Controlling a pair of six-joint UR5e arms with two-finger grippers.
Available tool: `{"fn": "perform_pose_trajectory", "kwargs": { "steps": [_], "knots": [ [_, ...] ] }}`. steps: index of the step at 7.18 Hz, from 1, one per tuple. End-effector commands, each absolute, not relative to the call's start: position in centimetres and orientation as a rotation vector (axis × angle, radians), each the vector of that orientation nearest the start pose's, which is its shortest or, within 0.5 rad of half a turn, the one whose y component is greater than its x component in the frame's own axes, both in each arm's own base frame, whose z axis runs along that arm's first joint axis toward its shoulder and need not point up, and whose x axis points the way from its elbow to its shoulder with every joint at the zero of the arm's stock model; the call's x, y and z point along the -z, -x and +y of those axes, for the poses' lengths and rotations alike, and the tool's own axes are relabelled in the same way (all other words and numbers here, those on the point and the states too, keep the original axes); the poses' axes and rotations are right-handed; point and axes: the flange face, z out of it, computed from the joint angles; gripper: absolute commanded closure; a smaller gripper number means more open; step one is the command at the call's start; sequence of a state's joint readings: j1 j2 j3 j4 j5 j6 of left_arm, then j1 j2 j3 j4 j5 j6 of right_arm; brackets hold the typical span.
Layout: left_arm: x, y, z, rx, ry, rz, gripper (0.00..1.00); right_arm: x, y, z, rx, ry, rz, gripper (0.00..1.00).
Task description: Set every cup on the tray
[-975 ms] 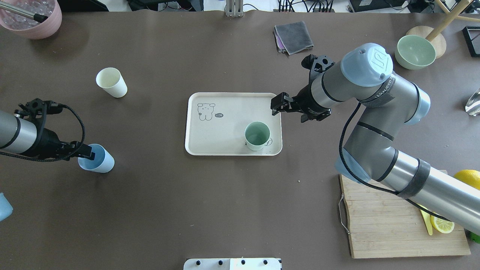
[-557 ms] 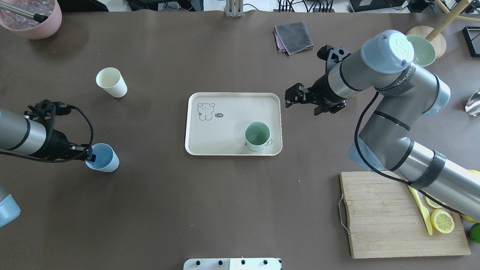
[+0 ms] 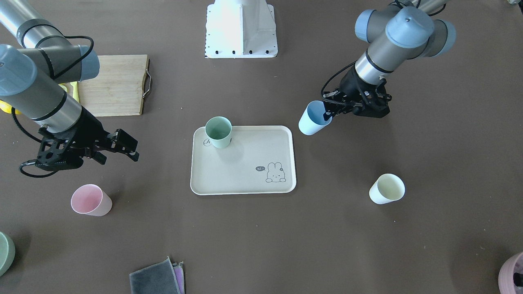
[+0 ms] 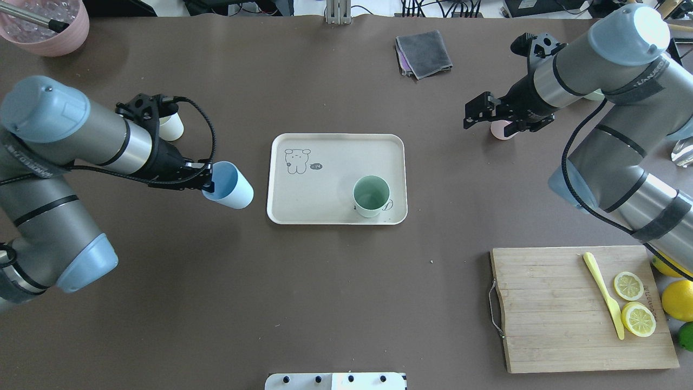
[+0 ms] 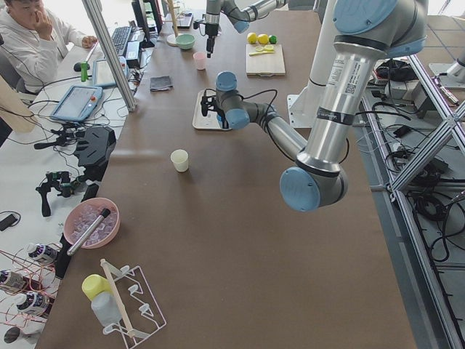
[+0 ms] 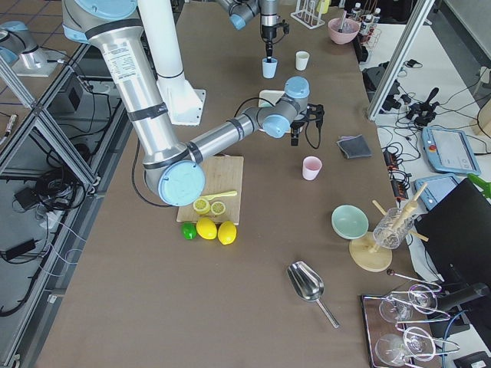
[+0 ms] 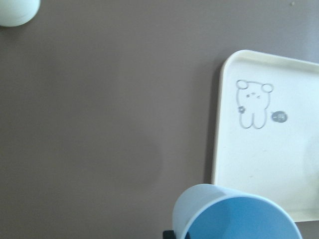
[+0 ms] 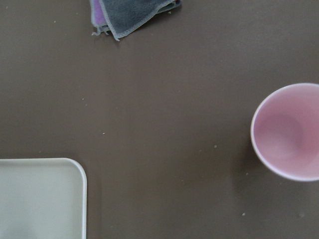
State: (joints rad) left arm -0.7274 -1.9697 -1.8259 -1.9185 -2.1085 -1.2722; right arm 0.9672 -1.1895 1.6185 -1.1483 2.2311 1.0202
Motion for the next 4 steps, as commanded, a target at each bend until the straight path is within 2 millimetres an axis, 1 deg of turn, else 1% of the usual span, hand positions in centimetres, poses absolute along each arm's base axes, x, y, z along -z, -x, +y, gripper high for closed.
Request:
{"fn": "perform_pose_trajectory", "kwargs": {
  "steps": [1,2,3,4],
  "knots": [
    [-22.4,-46.4,-48.0,0.162,-0.076,1.051,1.0,-41.8,26.0,-60.8,-0.057,-0.154,-0.955,0.0],
    [-21.6,-48.8,-48.8,0.167,-0.083,1.038,1.0,-43.6,25.7,-62.1,-0.055,-0.146,-0.927,0.0],
    [-21.7,-49.8,-48.8,0.171,-0.097,1.026,1.0,-44.3,26.2,-62.9,-0.063,-0.136,-0.915,0.0],
    [-22.0,-51.1,-49.0,0.175,-0.109,1.006,1.0,-45.9,26.6,-63.4,-0.073,-0.115,-0.899,0.0]
  ]
}}
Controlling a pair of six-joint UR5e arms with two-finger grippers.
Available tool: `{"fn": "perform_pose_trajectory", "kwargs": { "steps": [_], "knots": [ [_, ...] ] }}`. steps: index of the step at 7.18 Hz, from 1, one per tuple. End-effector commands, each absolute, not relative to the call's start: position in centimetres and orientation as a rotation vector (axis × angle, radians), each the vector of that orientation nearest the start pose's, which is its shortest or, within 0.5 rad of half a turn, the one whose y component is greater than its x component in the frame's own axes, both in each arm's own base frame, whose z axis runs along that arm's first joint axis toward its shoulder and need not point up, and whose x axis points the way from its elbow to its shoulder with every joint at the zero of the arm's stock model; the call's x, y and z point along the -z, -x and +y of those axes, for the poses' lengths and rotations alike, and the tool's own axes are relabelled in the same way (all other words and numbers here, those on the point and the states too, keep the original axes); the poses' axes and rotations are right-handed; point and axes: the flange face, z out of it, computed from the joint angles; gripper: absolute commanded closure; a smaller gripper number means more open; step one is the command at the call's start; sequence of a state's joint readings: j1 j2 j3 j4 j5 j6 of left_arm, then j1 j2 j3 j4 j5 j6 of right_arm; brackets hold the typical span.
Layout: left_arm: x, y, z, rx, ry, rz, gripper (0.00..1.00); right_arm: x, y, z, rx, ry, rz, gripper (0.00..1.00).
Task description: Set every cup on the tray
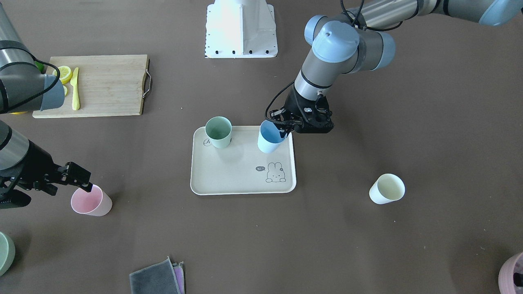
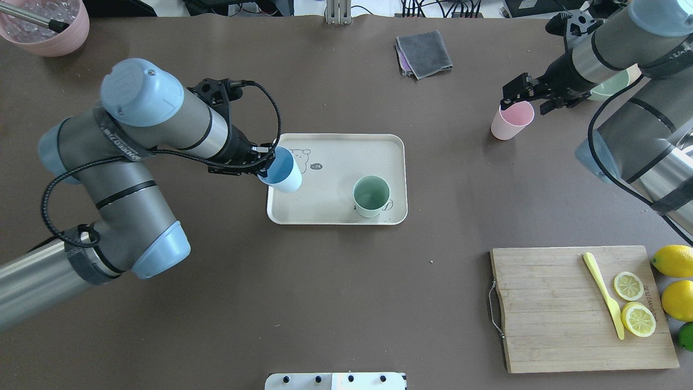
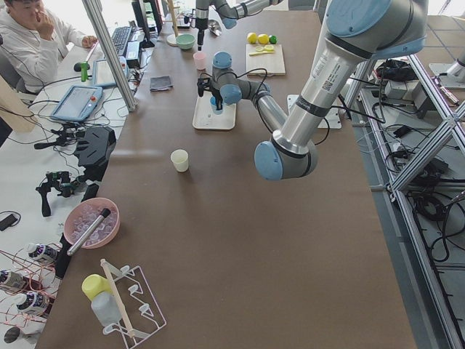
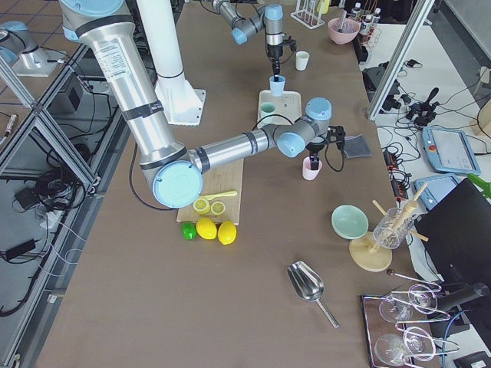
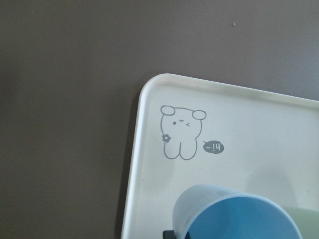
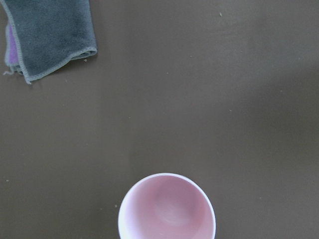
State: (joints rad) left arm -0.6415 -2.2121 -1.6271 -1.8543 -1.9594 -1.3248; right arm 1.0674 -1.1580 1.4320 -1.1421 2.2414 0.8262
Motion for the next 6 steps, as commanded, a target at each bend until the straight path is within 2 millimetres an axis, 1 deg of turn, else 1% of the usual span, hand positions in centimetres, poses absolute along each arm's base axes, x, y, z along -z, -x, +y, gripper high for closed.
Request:
{"fn": "perform_pose_trajectory", "kwargs": {
  "steps": [1,2,3,4,5,6],
  "knots": [
    [-21.3,-51.8,-48.5,0.165,-0.113,1.013,1.0,-46.7,26.9,-63.6,-0.079,-0.103,-0.887,0.01],
    [-20.7,-52.4,-48.4,0.168,-0.128,1.011,0.69,-47.4,27.5,-64.2,-0.086,-0.093,-0.872,0.04],
    [-19.6,-52.4,-48.2,0.173,-0.148,1.019,0.02,-47.6,28.6,-63.8,-0.078,-0.082,-0.869,0.1],
    [-18.2,-51.7,-48.3,0.172,-0.155,1.035,0.02,-47.8,29.8,-63.2,-0.065,-0.067,-0.868,0.17],
    [-17.6,-48.4,-50.0,0.194,-0.174,1.046,0.02,-48.6,30.0,-62.8,-0.063,-0.055,-0.864,0.51],
    [-19.9,-44.8,-50.8,0.165,-0.134,1.039,0.02,-48.8,30.0,-62.7,-0.065,-0.051,-0.862,1.0]
  ]
}}
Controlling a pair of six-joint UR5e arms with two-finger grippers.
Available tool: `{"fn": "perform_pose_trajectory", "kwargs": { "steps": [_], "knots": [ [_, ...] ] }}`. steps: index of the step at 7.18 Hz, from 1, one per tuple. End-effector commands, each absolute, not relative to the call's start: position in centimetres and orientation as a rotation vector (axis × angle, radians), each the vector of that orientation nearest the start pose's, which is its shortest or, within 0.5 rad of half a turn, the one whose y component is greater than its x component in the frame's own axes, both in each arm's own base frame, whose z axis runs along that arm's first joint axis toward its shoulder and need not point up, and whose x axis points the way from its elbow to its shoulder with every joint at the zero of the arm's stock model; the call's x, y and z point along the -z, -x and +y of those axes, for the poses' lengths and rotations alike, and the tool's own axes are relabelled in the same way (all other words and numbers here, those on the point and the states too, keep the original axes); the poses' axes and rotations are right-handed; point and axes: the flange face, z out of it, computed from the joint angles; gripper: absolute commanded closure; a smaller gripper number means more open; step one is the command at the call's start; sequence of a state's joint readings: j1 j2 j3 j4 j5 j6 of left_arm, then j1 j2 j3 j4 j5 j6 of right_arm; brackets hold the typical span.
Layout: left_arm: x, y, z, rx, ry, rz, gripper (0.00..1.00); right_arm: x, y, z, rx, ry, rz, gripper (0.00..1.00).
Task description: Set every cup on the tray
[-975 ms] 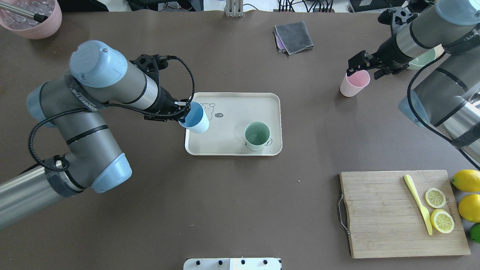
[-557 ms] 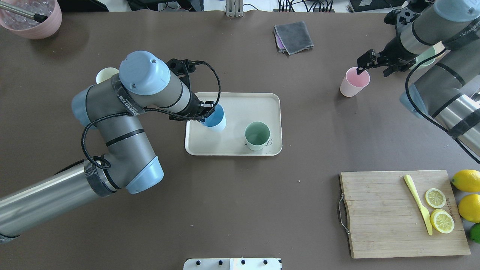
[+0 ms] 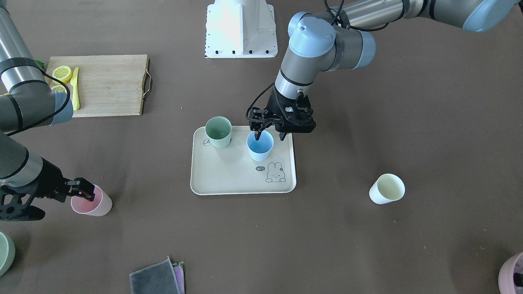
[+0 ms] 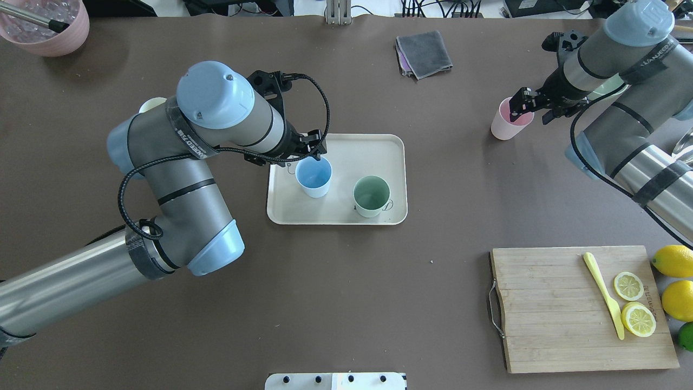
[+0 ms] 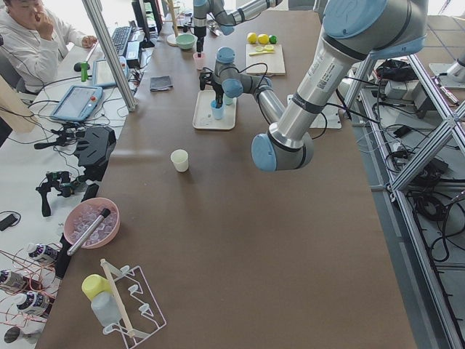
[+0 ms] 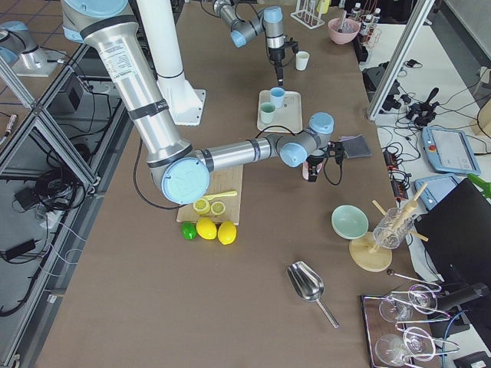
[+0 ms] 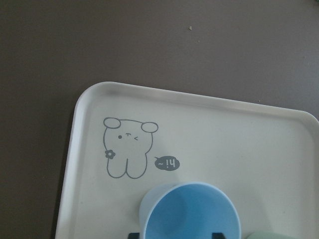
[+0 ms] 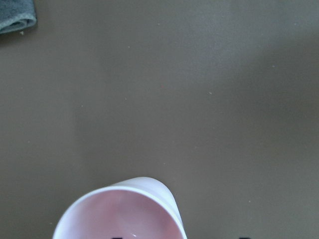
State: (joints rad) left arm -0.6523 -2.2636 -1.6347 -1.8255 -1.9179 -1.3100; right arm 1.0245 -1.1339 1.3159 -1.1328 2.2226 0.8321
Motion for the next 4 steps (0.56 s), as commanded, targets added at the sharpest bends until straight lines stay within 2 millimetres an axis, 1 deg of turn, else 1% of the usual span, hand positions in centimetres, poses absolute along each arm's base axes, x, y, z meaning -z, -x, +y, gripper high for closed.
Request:
{"fn": "perform_pose_trajectory", "kwargs": {
  "steps": [1,2,3,4],
  "knots": [
    [-23.5,-39.8,-52.3,0.1,-0.184,1.007,0.02,-47.3,30.3,-62.9,-0.055,-0.056,-0.882,1.0],
    [-27.3,-35.1,-55.1,0.016,-0.231,0.958,0.02,-45.6,30.8,-63.4,-0.063,-0.06,-0.897,1.0],
    [-32.7,-30.0,-58.4,-0.052,-0.259,0.889,0.02,-42.6,31.6,-64.2,-0.095,-0.046,-0.934,1.0],
    [-37.6,-25.3,-62.6,-0.087,-0.27,0.823,0.02,-39.2,33.0,-64.7,-0.135,-0.034,-0.968,1.0]
  ]
}}
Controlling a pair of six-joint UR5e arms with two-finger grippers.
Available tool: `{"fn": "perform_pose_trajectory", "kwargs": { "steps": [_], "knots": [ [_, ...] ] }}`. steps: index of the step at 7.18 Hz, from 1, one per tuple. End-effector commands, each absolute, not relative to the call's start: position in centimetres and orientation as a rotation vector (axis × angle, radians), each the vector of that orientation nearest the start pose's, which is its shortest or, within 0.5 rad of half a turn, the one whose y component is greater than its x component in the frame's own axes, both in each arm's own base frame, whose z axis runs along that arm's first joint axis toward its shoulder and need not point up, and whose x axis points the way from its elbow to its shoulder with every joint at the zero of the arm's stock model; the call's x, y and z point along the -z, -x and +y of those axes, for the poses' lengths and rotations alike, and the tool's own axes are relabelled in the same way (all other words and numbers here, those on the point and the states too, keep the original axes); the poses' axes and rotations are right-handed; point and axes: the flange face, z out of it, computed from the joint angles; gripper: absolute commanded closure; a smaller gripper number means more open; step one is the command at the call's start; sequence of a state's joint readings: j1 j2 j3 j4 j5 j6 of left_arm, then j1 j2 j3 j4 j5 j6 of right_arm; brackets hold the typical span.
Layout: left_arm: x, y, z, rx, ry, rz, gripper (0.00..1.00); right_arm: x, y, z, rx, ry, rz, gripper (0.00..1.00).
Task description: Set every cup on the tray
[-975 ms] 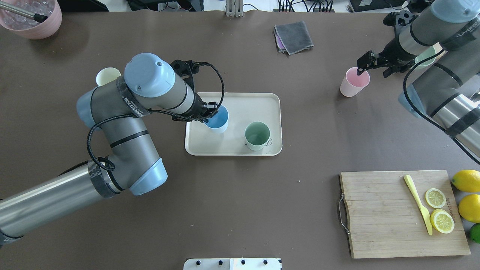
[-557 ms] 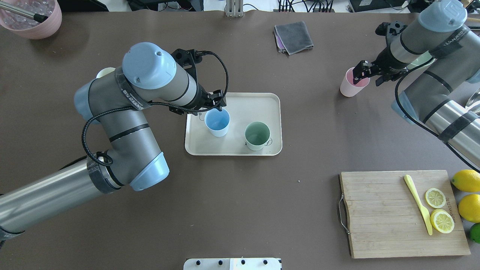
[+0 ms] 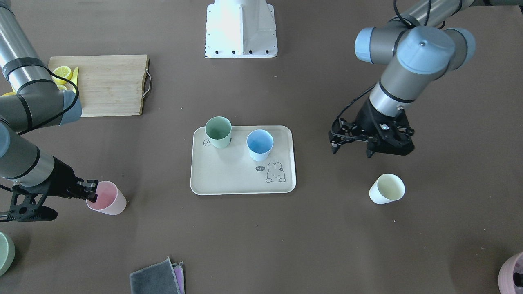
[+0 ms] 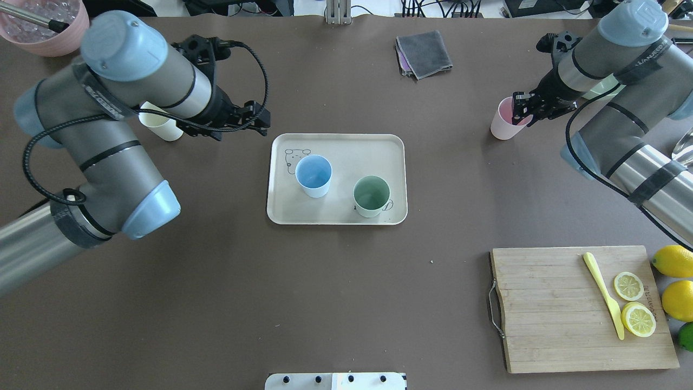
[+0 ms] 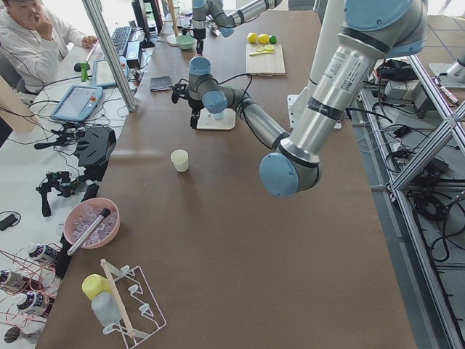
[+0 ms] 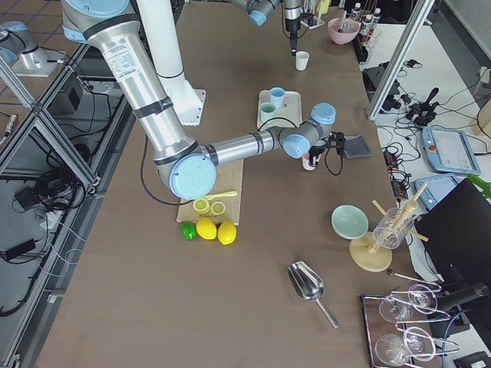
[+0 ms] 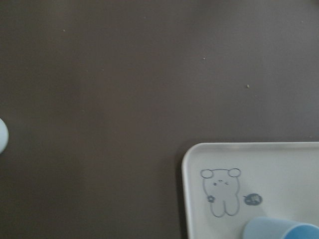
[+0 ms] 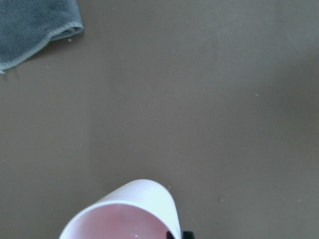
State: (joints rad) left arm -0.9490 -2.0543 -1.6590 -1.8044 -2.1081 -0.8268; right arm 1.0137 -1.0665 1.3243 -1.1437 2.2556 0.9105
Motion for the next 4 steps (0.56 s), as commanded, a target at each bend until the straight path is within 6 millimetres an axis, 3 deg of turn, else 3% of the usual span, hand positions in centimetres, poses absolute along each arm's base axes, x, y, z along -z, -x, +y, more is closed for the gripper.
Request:
{"fn": "perform_pose_trajectory", "kwargs": {
  "steps": [1,2,3,4],
  "knots": [
    [-41.1,-22.7,-65.1,-0.087,-0.235,0.8,0.02,-35.7,35.6,-64.4,-0.166,-0.012,-1.001,1.0],
    [-42.3,-23.2,-66.9,-0.075,-0.223,0.799,0.03,-32.9,38.3,-62.7,-0.183,0.017,-1.033,1.0],
    [-43.6,-23.8,-67.6,-0.077,-0.223,0.8,0.03,-30.4,40.7,-60.9,-0.188,0.042,-1.059,1.0],
    [-43.5,-24.6,-67.4,-0.058,-0.21,0.806,0.03,-29.2,43.4,-59.4,-0.178,0.065,-1.067,1.0]
  ]
}}
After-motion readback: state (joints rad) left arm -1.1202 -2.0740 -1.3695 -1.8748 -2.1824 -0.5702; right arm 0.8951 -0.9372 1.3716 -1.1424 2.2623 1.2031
